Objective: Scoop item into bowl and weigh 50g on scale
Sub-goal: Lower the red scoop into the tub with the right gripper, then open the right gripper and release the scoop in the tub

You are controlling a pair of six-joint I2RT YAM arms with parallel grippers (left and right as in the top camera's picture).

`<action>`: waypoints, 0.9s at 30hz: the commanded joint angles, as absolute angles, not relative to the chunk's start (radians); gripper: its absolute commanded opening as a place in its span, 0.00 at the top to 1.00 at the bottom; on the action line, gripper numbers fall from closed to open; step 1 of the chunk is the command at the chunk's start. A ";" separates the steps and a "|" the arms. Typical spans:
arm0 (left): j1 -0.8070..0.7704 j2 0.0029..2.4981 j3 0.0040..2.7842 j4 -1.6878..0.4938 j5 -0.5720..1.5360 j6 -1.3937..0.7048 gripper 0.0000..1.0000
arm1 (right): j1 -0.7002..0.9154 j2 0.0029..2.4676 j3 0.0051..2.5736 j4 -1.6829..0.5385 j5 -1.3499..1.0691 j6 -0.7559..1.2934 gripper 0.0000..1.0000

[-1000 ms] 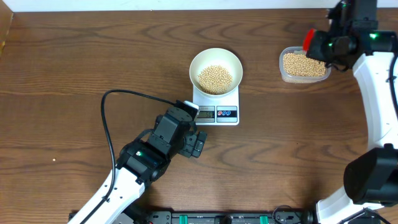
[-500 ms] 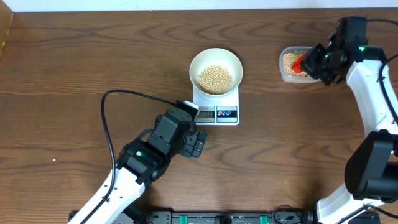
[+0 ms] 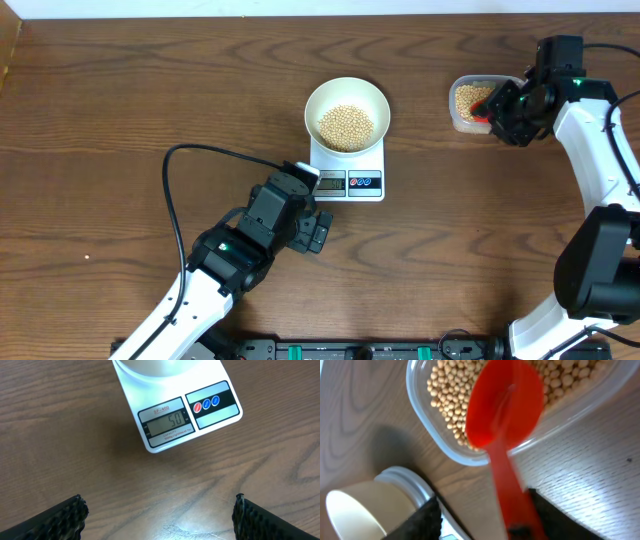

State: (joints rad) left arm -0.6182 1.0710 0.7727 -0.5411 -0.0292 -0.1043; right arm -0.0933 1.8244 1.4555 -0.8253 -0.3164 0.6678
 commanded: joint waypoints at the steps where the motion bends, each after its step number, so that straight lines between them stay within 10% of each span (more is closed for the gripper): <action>1: -0.620 1.072 0.780 -0.541 -0.038 -0.102 0.05 | -0.118 1.824 1.452 -0.848 -0.363 0.619 0.41; 27: -0.620 1.072 0.780 -0.541 -0.038 -0.102 0.05 | -0.180 1.580 1.590 -1.136 -0.384 -0.009 0.07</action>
State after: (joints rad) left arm -0.6182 1.0710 0.7727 -0.5411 -0.0296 -0.1043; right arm -0.1776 1.7298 1.4879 -1.1015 -0.3710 0.2119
